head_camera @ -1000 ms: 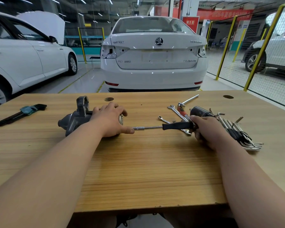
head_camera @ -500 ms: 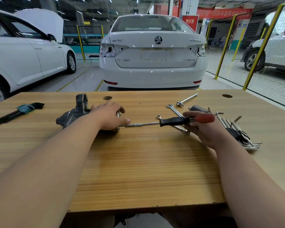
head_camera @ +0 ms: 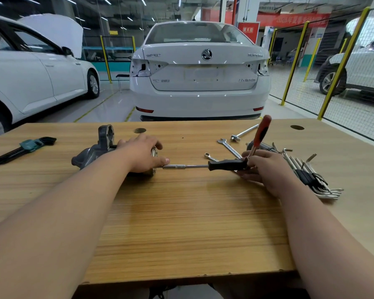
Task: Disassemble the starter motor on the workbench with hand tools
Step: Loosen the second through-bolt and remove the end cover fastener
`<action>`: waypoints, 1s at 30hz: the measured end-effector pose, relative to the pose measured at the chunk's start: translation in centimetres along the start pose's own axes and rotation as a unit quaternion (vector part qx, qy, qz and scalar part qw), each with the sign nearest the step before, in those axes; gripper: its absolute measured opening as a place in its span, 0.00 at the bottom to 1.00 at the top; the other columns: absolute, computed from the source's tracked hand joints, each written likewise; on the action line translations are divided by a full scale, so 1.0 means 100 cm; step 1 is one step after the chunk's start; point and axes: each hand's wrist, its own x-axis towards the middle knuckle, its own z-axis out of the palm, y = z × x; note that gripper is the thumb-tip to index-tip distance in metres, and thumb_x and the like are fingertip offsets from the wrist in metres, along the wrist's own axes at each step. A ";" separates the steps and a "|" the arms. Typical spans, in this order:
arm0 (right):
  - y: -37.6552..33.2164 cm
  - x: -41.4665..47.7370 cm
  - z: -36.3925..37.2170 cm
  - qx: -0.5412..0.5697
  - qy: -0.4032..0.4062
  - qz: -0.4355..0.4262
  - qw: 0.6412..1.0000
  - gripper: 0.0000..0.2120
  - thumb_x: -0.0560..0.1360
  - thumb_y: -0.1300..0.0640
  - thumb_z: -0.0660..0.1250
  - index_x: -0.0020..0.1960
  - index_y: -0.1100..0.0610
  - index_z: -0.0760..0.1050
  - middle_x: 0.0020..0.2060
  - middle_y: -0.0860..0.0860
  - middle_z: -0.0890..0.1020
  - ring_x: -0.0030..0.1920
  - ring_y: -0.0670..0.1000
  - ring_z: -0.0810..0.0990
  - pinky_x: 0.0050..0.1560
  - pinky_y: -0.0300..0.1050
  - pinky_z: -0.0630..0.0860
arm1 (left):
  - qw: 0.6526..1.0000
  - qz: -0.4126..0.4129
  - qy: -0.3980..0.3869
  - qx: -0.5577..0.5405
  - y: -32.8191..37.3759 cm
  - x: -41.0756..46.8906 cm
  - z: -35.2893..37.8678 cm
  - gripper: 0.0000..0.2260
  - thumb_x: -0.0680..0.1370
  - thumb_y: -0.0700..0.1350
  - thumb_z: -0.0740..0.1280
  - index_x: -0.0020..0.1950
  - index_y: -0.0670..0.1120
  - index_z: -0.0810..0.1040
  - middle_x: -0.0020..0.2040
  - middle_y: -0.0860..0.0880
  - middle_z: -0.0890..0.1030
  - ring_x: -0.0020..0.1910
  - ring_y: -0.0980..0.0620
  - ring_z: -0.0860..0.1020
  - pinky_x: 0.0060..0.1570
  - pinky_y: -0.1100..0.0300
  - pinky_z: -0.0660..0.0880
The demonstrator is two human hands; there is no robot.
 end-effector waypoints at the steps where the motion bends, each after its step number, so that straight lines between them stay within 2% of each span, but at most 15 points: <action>1: 0.000 0.000 0.001 -0.003 0.003 -0.005 1.000 0.11 0.77 0.67 0.63 0.52 0.56 0.81 0.49 0.59 0.83 0.40 0.55 0.87 0.39 0.45 0.84 | 1.000 0.000 0.000 0.000 0.000 0.000 0.000 0.25 0.73 0.68 0.61 0.66 0.59 0.67 0.71 0.51 0.65 0.69 0.47 0.66 0.65 0.46 0.58; 5: 0.001 -0.001 0.003 -0.024 0.028 -0.039 0.999 0.08 0.79 0.60 0.66 0.55 0.58 0.81 0.45 0.58 0.81 0.29 0.48 0.80 0.31 0.41 0.78 | 1.000 -0.001 -0.001 -0.001 -0.001 0.003 0.001 0.24 0.73 0.67 0.62 0.66 0.59 0.67 0.71 0.51 0.65 0.69 0.47 0.65 0.65 0.46 0.59; 7: 0.001 -0.002 0.003 -0.044 0.035 -0.046 0.997 0.07 0.79 0.57 0.67 0.52 0.57 0.82 0.43 0.57 0.81 0.30 0.47 0.78 0.31 0.40 0.76 | 1.000 -0.002 -0.003 -0.006 0.000 0.004 0.000 0.23 0.73 0.67 0.62 0.65 0.60 0.68 0.72 0.51 0.64 0.69 0.47 0.65 0.65 0.46 0.59; 9: 0.002 -0.003 0.003 -0.062 0.030 -0.045 0.997 0.08 0.79 0.56 0.67 0.54 0.56 0.82 0.42 0.55 0.81 0.31 0.47 0.77 0.32 0.41 0.75 | 1.000 -0.002 -0.003 -0.011 0.001 0.003 0.000 0.22 0.73 0.67 0.63 0.64 0.62 0.69 0.73 0.51 0.62 0.71 0.45 0.63 0.66 0.45 0.58; 11: 0.002 -0.002 0.004 -0.049 0.027 -0.052 0.997 0.10 0.79 0.58 0.66 0.59 0.57 0.81 0.42 0.55 0.81 0.30 0.47 0.76 0.32 0.43 0.73 | 1.000 0.006 0.028 -0.005 -0.001 0.000 0.003 0.20 0.74 0.66 0.62 0.64 0.64 0.70 0.75 0.51 0.57 0.73 0.44 0.55 0.68 0.43 0.52; 14: 0.000 -0.001 0.004 -0.021 0.025 -0.046 0.998 0.12 0.79 0.60 0.65 0.62 0.57 0.80 0.45 0.57 0.81 0.31 0.48 0.77 0.33 0.42 0.75 | 0.988 0.069 0.138 0.031 -0.010 -0.010 0.016 0.17 0.77 0.62 0.58 0.64 0.62 0.71 0.75 0.52 0.52 0.72 0.48 0.47 0.70 0.45 0.42; 16: -0.001 -0.002 0.005 -0.008 0.016 -0.037 0.999 0.12 0.80 0.62 0.64 0.61 0.57 0.80 0.47 0.58 0.81 0.33 0.49 0.78 0.34 0.42 0.77 | 0.962 0.137 0.228 0.065 -0.012 -0.022 0.025 0.13 0.79 0.56 0.61 0.60 0.56 0.77 0.74 0.47 0.60 0.70 0.47 0.52 0.70 0.42 0.46; 18: -0.003 -0.003 0.006 0.011 0.006 -0.030 0.999 0.12 0.80 0.64 0.62 0.59 0.57 0.80 0.47 0.59 0.80 0.37 0.52 0.80 0.38 0.43 0.78 | 0.928 0.191 0.305 0.099 -0.008 -0.027 0.033 0.07 0.76 0.46 0.66 0.51 0.49 0.83 0.66 0.42 0.73 0.66 0.41 0.63 0.64 0.37 0.58; 20: -0.004 -0.004 0.008 0.033 0.000 -0.030 0.999 0.12 0.80 0.67 0.61 0.57 0.57 0.80 0.48 0.60 0.80 0.42 0.55 0.80 0.43 0.47 0.80 | 0.915 0.197 0.337 0.099 0.000 -0.027 0.037 0.07 0.71 0.37 0.72 0.46 0.45 0.84 0.59 0.41 0.78 0.61 0.37 0.71 0.60 0.36 0.64; 22: -0.004 -0.005 0.008 0.050 -0.002 -0.035 0.998 0.13 0.79 0.68 0.60 0.53 0.56 0.81 0.49 0.58 0.80 0.46 0.58 0.81 0.52 0.51 0.80 | 0.919 0.178 0.346 0.063 0.005 -0.028 0.039 0.08 0.70 0.34 0.73 0.46 0.44 0.84 0.57 0.42 0.79 0.60 0.36 0.73 0.60 0.36 0.64; 24: -0.003 -0.003 0.009 0.065 -0.003 -0.042 0.997 0.14 0.79 0.70 0.60 0.51 0.56 0.82 0.50 0.55 0.80 0.50 0.59 0.82 0.55 0.52 0.81 | 0.916 0.161 0.367 0.035 0.004 -0.032 0.044 0.08 0.73 0.37 0.68 0.49 0.44 0.84 0.58 0.42 0.79 0.63 0.38 0.71 0.63 0.39 0.61; 27: -0.001 -0.001 0.007 0.084 -0.006 -0.044 0.996 0.16 0.78 0.72 0.60 0.50 0.57 0.82 0.53 0.56 0.80 0.53 0.57 0.83 0.51 0.47 0.82 | 0.925 0.117 0.361 0.005 0.003 -0.040 0.053 0.12 0.76 0.44 0.61 0.53 0.47 0.83 0.64 0.43 0.76 0.67 0.40 0.65 0.67 0.42 0.54; 30: 0.000 0.000 0.006 0.075 -0.012 -0.038 0.996 0.15 0.77 0.73 0.60 0.50 0.58 0.82 0.54 0.57 0.79 0.51 0.57 0.84 0.45 0.42 0.82 | 0.958 0.072 0.276 -0.036 0.002 -0.043 0.053 0.17 0.77 0.52 0.55 0.59 0.55 0.80 0.75 0.49 0.64 0.74 0.43 0.58 0.71 0.46 0.32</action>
